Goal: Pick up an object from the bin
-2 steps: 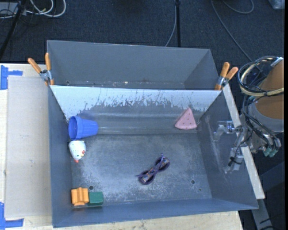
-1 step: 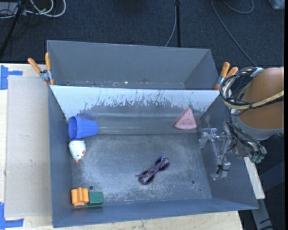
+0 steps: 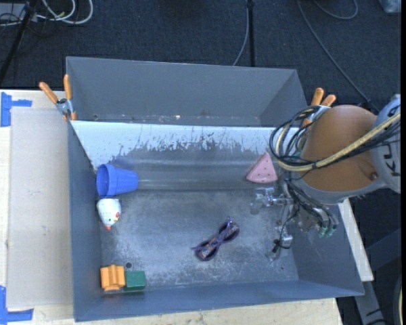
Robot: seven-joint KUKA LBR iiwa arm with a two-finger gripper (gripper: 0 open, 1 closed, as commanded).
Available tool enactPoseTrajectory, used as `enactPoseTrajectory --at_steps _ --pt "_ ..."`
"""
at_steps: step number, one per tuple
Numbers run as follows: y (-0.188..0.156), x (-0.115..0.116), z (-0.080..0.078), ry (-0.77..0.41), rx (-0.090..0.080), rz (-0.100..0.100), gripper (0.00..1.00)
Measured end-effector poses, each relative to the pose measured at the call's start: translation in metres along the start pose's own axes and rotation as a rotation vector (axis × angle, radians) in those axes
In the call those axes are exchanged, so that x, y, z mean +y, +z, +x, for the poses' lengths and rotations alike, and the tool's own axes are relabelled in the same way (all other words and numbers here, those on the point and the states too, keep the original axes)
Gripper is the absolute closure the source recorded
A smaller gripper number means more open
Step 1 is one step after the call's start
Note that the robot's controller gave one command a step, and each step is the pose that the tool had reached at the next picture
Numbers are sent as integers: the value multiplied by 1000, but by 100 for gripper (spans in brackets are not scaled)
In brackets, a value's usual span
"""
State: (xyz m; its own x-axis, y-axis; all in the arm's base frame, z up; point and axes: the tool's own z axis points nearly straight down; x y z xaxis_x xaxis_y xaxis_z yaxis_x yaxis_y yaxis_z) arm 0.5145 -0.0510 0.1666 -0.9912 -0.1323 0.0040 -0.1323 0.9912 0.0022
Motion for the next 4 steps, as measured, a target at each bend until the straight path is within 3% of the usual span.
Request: enactPoseTrajectory --at_steps 1,2,3,4 --pt "26 18 -1 -32 -1 2 0" --pt "89 64 -31 -319 -3 1 0" --pt "97 83 -36 -241 0 1 100" --pt "97 84 -35 -242 1 1 100"
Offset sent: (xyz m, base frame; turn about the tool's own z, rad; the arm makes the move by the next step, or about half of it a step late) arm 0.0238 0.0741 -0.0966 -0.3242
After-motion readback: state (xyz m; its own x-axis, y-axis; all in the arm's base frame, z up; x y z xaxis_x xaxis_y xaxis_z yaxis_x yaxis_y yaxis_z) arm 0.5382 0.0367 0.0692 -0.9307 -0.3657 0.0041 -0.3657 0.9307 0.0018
